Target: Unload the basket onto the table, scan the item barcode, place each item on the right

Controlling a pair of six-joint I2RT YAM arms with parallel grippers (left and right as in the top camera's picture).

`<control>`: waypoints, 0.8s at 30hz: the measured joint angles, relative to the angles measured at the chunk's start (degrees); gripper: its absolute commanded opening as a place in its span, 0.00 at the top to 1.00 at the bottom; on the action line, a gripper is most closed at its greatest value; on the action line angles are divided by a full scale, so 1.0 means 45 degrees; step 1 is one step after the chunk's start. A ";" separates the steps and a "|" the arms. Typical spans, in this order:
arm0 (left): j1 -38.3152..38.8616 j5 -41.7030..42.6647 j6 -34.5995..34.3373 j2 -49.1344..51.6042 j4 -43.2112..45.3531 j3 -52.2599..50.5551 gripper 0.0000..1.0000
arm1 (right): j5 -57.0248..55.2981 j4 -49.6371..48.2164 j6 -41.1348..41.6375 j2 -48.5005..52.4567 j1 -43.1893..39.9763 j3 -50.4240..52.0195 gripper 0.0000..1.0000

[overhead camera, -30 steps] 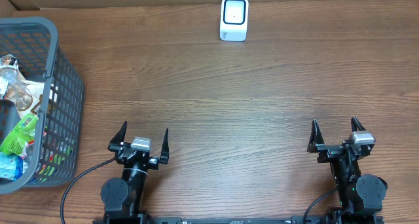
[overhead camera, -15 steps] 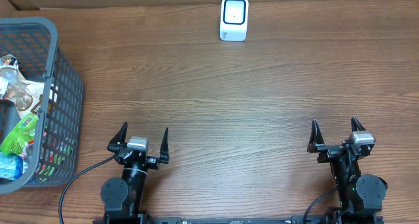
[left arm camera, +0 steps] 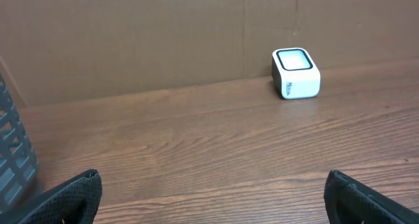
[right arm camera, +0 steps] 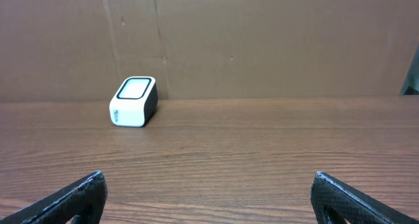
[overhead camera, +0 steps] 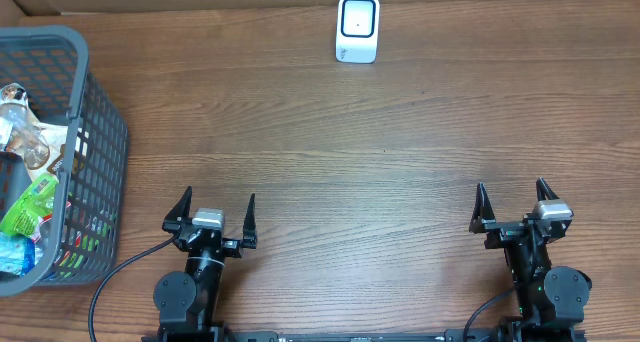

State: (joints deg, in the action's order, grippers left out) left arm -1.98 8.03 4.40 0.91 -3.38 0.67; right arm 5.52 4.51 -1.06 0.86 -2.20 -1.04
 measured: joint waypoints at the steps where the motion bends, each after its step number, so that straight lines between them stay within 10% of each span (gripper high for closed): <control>1: 0.0000 -0.0019 0.0000 0.0000 0.0000 0.0000 0.00 | 0.0000 0.0000 -0.0005 0.0000 0.0000 0.0000 0.00; 24: 0.0000 -0.0588 -0.0087 0.0000 0.0034 0.0185 0.00 | -0.0063 -0.0058 0.0000 0.0000 0.0000 -0.0049 0.00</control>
State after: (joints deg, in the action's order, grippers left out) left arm -1.98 5.39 4.01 0.91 -3.22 1.50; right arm 5.23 4.25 -1.06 0.86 -2.20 -1.26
